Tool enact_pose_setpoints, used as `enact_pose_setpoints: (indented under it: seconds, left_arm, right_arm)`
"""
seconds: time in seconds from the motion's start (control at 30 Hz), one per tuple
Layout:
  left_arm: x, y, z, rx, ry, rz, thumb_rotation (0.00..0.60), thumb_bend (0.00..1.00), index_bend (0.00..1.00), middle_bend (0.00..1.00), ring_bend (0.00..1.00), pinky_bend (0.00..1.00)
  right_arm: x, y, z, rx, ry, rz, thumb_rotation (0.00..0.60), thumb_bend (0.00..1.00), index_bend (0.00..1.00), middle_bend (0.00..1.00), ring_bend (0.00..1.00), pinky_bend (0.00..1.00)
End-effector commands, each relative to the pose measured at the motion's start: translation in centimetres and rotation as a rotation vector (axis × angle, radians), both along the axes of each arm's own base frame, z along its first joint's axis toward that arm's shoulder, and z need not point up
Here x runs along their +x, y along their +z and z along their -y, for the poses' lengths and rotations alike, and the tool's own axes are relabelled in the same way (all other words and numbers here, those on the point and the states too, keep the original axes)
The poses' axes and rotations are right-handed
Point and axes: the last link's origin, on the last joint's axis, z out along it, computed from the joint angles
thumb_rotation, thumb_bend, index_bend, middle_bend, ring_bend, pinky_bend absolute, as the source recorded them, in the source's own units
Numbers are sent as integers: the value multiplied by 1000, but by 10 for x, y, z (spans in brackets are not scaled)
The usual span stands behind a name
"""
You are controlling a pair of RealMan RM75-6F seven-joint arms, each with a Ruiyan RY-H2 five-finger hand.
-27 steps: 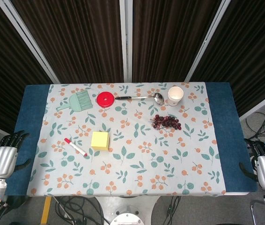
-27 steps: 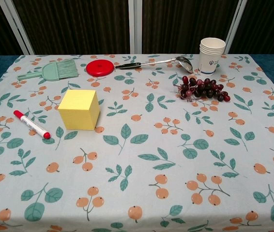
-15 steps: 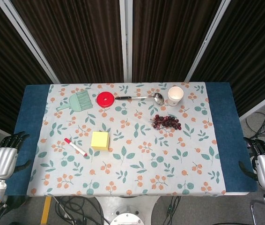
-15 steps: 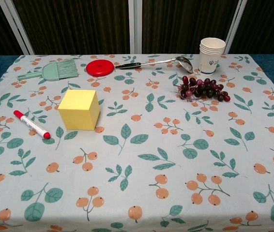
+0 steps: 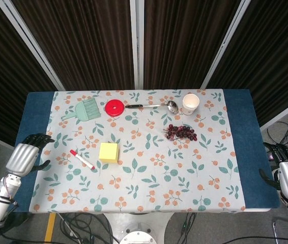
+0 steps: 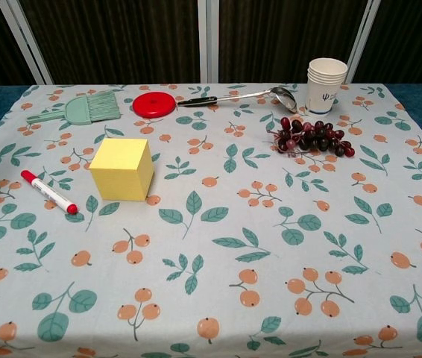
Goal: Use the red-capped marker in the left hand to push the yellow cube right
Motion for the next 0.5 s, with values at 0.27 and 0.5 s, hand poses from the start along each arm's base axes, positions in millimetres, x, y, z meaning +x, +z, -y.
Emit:
enact_pose_setpoints:
  seconds: [0.27,0.5]
  left_arm:
    - [9,-49,-42,-148,-80,-26,600,319,354,367,222,259]
    - [9,-78,-48,-232,-98,-74,600,312,364,369,222,259]
  right_arm:
    - [-1,3,-1,-3,-3,7,600,176,166,237,161,292]
    - [-2,1,-2,0,-12,13,600,176,166,236,160,292]
